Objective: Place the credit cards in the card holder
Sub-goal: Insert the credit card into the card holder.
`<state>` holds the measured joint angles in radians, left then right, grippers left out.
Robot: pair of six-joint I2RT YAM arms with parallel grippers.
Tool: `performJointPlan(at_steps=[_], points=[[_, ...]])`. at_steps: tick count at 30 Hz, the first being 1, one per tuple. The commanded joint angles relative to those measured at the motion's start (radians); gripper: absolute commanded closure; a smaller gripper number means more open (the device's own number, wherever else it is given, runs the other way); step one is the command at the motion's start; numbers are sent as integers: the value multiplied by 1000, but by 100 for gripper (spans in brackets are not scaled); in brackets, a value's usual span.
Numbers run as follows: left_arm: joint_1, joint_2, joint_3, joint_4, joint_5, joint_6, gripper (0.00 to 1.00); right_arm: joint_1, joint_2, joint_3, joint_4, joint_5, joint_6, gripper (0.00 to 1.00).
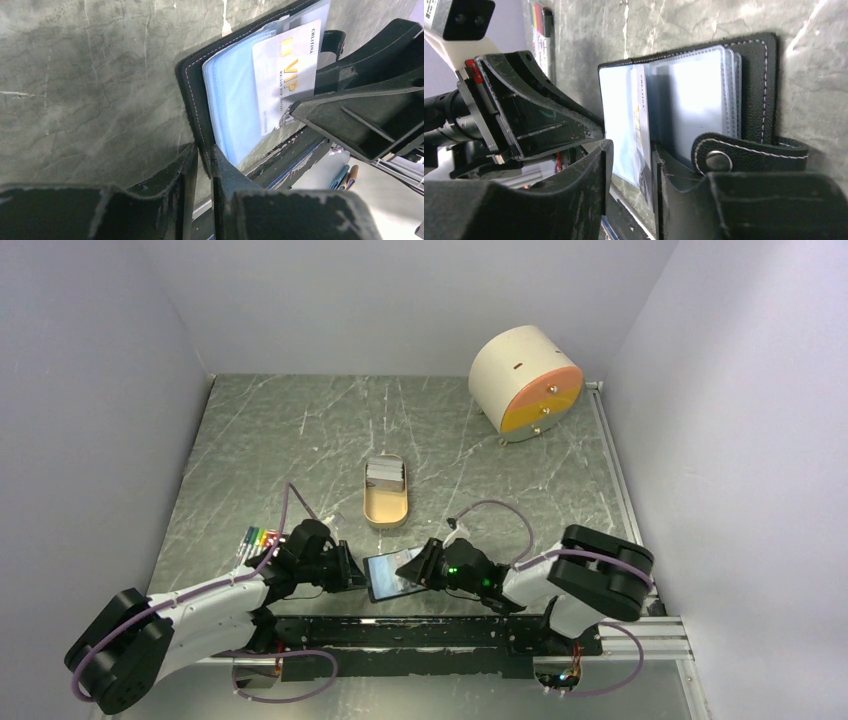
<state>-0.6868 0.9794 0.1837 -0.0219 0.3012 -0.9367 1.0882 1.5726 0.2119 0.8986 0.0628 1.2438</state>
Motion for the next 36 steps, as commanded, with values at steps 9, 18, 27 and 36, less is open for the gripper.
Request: performJointPlan(at_steps=[9,18,27,36], points=[[1,36,-18,16,10,7,78,6,-135,173,-632,139,-171,59],[2,14,-25,9,7,3,78,13,-173,242,-748,173,-232,57],[3,20,-25,15,14,4,78,15,-214,245,-742,187,-263,52],[2,13,-28,21,18,0,78,1,-291,161,-632,173,-192,48]])
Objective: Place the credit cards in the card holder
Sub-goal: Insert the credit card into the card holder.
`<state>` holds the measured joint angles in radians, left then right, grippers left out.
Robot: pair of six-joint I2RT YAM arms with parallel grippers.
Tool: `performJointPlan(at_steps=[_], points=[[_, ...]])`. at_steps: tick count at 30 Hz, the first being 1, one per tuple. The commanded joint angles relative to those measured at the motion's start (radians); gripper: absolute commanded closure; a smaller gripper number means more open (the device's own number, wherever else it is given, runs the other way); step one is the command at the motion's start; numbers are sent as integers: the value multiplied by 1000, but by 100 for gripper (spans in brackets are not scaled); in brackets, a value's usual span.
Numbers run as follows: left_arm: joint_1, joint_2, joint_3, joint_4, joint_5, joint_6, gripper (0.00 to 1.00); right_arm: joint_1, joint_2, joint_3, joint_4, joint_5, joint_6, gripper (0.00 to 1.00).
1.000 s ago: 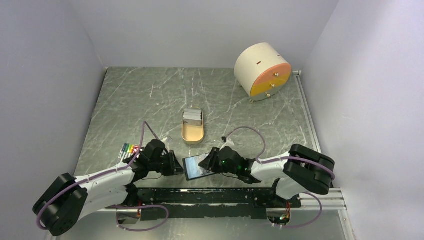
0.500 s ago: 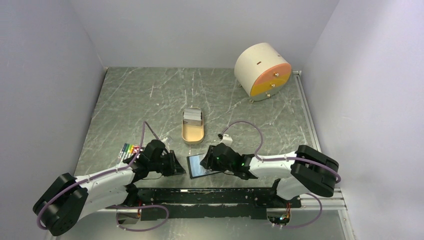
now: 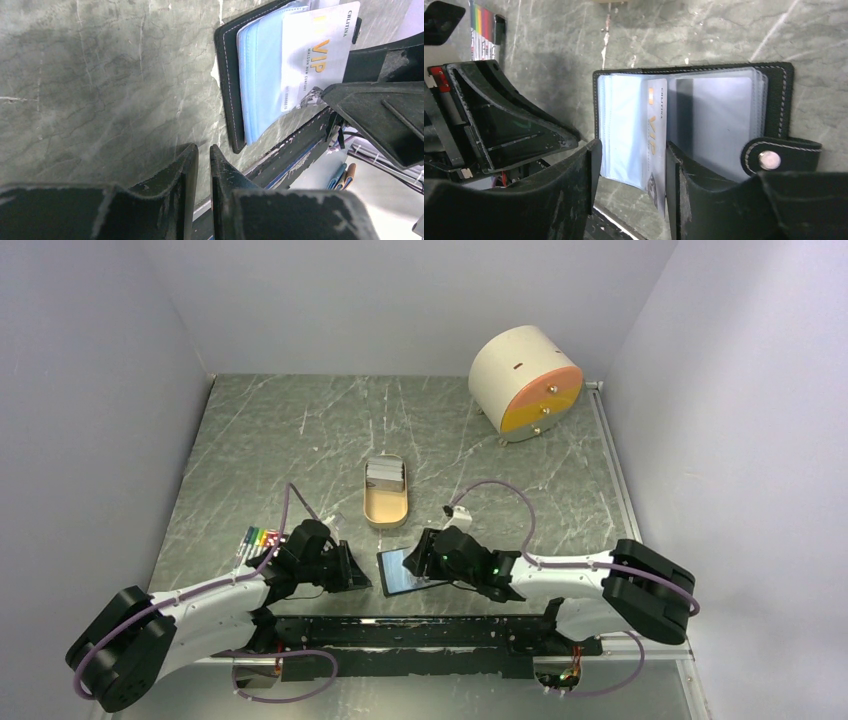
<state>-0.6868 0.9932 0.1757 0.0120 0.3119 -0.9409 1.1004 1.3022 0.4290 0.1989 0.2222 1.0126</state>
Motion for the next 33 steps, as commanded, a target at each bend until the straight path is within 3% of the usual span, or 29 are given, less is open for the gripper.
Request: performJointPlan(at_steps=[1,16,27,33], points=[[1,0,-19,-15,7,4,78,-16,-23,-77,98,3,57,48],[-2,18,-20,8,16,4,79,-19,39,20,-65,43,-2,53],[-6,16,-10,-7,7,1,79,12,134,44,39,-71,-6,53],[-6,15,-10,-6,8,-1,79,14,112,72,-37,-28,-40,51]])
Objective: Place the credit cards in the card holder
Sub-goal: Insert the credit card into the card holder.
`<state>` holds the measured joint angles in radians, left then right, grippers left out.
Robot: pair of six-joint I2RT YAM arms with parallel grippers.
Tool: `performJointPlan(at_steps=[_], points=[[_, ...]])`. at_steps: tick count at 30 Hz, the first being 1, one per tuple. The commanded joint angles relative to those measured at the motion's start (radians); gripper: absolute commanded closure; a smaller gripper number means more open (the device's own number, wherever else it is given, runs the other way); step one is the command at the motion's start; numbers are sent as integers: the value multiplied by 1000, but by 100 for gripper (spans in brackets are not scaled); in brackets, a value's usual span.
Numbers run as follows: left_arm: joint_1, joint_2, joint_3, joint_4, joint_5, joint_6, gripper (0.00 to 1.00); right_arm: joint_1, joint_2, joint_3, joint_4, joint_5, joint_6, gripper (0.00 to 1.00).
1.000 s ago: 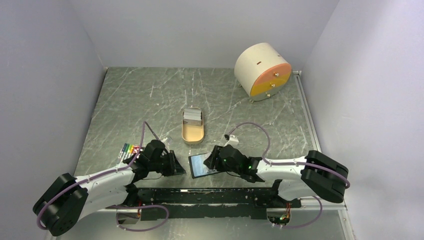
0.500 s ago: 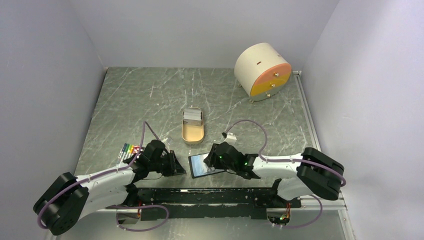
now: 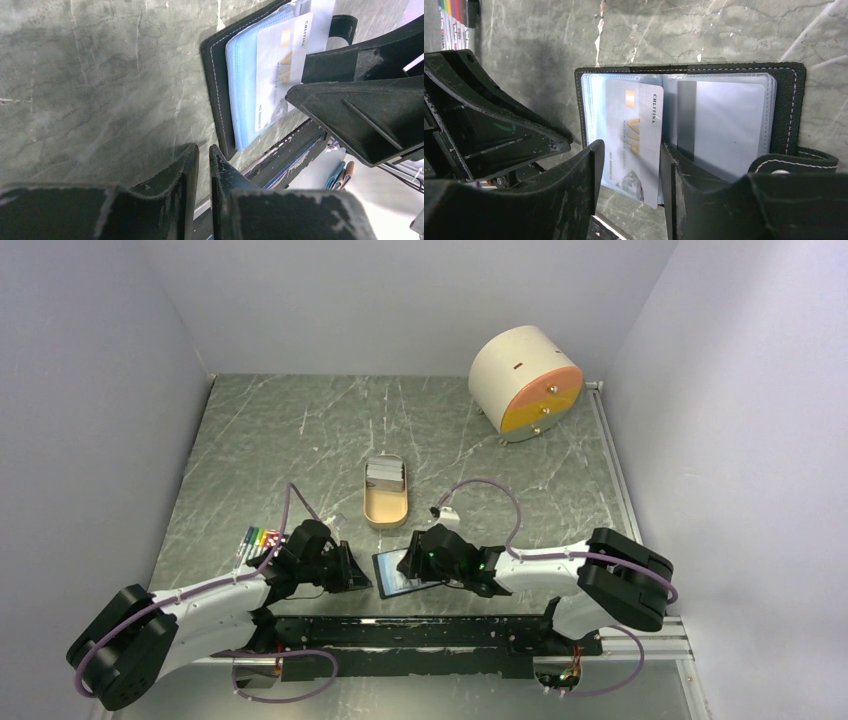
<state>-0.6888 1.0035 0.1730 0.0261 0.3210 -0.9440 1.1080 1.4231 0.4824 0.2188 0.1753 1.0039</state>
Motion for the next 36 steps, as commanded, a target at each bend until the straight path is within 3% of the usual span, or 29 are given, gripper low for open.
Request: performJointPlan(at_steps=[1,7,12,19,24,36], points=[[-5,5,-7,-17,0,1,79,6,-12,19,-54,20,-41,51],[-4,16,5,-16,5,-1,79,6,61,99,-130,6,-129,50],[-4,-7,-5,-23,-1,-12,79,6,4,123,-199,64,-149,46],[-4,9,-20,42,27,-45,79,4,56,143,-145,15,-183,44],[-4,19,-15,44,29,-59,79,7,86,146,-96,-37,-198,56],[4,-16,23,-38,1,-53,77,-8,111,12,183,-186,-89,70]])
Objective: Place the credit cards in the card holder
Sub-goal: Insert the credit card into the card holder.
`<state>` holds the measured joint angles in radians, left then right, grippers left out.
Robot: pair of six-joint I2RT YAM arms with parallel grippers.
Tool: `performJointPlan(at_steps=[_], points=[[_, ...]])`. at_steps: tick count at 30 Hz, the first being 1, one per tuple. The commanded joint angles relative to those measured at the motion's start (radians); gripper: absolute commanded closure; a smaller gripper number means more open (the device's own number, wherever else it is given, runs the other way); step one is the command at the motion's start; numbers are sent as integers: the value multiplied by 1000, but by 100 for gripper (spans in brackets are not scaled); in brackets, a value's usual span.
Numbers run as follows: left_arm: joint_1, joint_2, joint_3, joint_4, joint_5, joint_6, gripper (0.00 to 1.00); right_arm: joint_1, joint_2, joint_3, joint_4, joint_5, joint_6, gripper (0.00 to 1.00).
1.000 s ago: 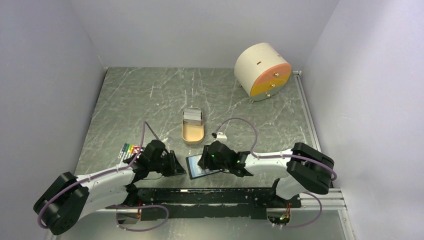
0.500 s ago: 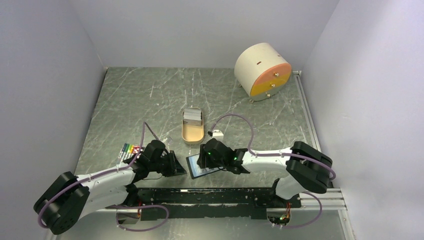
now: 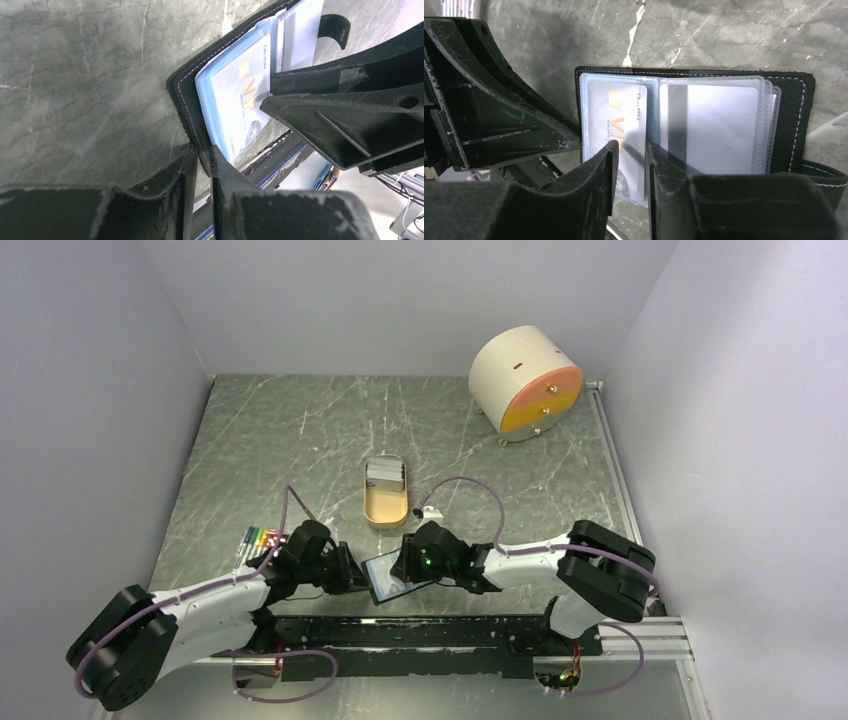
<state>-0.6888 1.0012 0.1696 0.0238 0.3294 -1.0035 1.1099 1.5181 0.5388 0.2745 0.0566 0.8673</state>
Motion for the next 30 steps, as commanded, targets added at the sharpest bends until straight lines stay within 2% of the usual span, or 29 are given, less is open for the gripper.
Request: performJointPlan(at_steps=[1,8,13,21,22,25,30], points=[[5,-18,27,-42,-9,6,77,-20,13,-63,158,-80,59,72],[5,-18,47,-55,-11,12,76,-67,37,-150,339,-167,122,77],[5,2,84,-78,-21,22,75,-82,87,-174,467,-232,169,88],[5,-10,105,-111,-39,28,73,-103,84,-192,526,-268,187,91],[6,-8,102,-91,-23,24,72,-104,89,-187,526,-274,186,89],[9,-13,102,-66,17,-1,73,-103,71,-167,456,-256,156,72],[67,-70,161,-207,-32,40,68,-68,-85,-79,50,-45,58,54]])
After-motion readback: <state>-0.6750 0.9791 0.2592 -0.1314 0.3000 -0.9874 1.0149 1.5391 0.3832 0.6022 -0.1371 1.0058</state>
